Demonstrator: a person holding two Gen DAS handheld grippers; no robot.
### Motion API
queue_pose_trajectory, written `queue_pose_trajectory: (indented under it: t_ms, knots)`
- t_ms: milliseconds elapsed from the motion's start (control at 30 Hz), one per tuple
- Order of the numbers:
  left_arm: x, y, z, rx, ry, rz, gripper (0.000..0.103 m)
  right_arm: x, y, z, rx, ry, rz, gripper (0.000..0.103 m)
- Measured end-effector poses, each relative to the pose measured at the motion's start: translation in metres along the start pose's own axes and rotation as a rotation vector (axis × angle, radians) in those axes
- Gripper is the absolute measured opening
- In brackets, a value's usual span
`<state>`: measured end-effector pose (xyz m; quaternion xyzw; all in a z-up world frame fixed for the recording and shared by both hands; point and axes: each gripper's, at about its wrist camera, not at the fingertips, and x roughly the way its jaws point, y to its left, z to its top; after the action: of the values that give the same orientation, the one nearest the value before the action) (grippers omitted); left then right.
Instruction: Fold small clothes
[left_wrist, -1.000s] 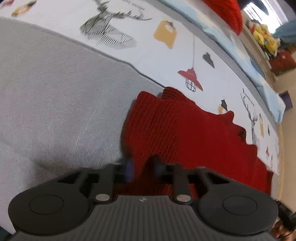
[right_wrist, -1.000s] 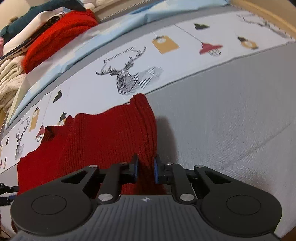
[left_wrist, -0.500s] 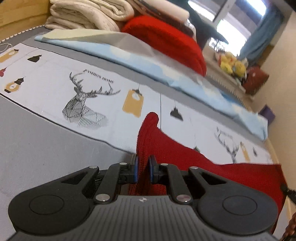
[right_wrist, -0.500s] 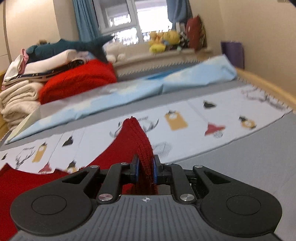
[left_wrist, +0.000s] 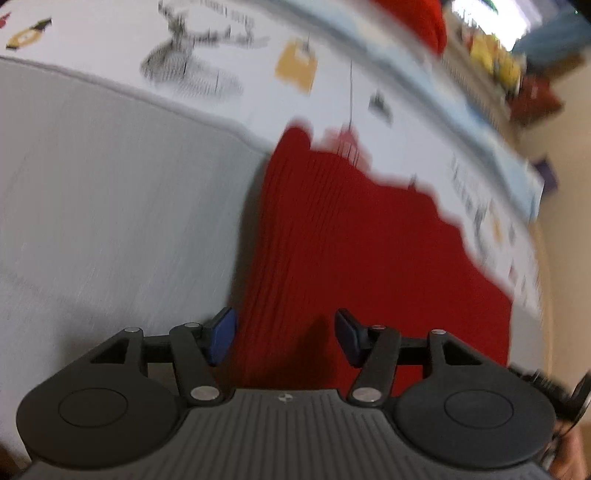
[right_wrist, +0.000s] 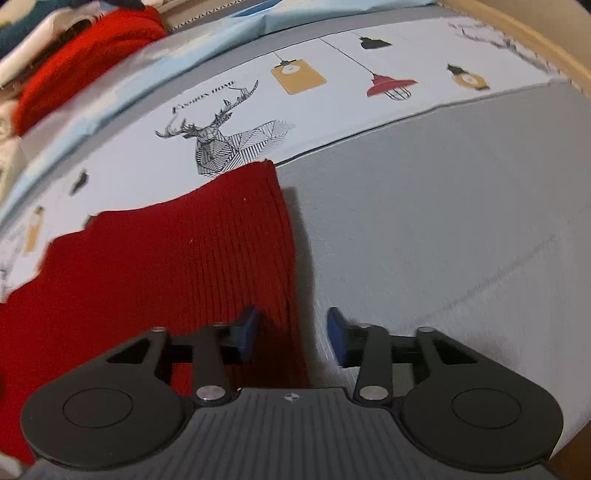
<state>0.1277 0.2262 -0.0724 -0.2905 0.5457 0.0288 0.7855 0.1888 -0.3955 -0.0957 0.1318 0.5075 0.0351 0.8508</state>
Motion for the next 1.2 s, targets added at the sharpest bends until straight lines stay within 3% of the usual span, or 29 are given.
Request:
queue_pose_trajectory:
  t_ms: [167,233,267,300,367,500,567,633,700,800,900,967,1033,1133,1200]
  knots:
    - [-0.012,0.002,-0.034,0.159,0.054,-0.024,0.063,-0.010,-0.019,-0.036,-0.004,0.168,0.107,0.047]
    - [-0.013,0.005,-0.048,0.193,0.079,-0.008,0.051,-0.017,-0.022,-0.048,-0.046,0.181,0.117,0.047]
    - [-0.014,0.006,-0.052,0.203,0.084,0.002,0.031,-0.021,-0.023,-0.052,-0.061,0.178,0.124,0.042]
    - [-0.016,0.007,-0.057,0.218,0.083,0.007,0.020,-0.025,-0.024,-0.056,-0.074,0.167,0.137,0.021]
    - [-0.027,0.004,-0.063,0.241,0.038,-0.009,0.015,-0.037,-0.027,-0.061,-0.114,0.133,0.172,0.014]
    - [-0.055,0.006,-0.072,0.172,-0.040,-0.133,0.014,-0.080,-0.049,-0.046,-0.021,-0.053,0.261,0.012]
    - [-0.048,0.004,-0.078,0.173,-0.001,-0.105,0.015,-0.090,-0.055,-0.045,0.009,-0.106,0.217,0.012]
    - [-0.031,0.002,-0.084,0.208,0.062,0.012,0.016,-0.084,-0.055,-0.047,0.005,-0.074,0.136,0.012]
    - [-0.025,0.008,-0.083,0.223,0.078,0.089,0.030,-0.068,-0.048,-0.052,-0.027,0.013,0.068,0.013]
    - [-0.043,0.009,-0.078,0.219,-0.016,0.056,0.029,-0.053,-0.037,-0.061,-0.096,0.079,-0.012,0.019]
    - [-0.056,0.000,-0.079,0.259,-0.079,-0.001,0.029,-0.064,-0.024,-0.063,-0.148,0.006,-0.018,0.021]
    - [-0.054,-0.008,-0.085,0.297,-0.065,-0.022,0.029,-0.074,-0.020,-0.059,-0.162,-0.065,-0.006,0.030]
    - [-0.044,-0.021,-0.090,0.362,-0.030,0.014,0.029,-0.083,-0.023,-0.057,-0.156,-0.115,0.040,0.034]
    - [-0.024,-0.025,-0.102,0.431,0.048,0.114,0.029,-0.069,-0.016,-0.051,-0.185,-0.076,0.088,0.041]
    - [-0.013,-0.023,-0.102,0.436,0.066,0.148,0.029,-0.049,-0.012,-0.051,-0.220,0.007,0.055,0.047]
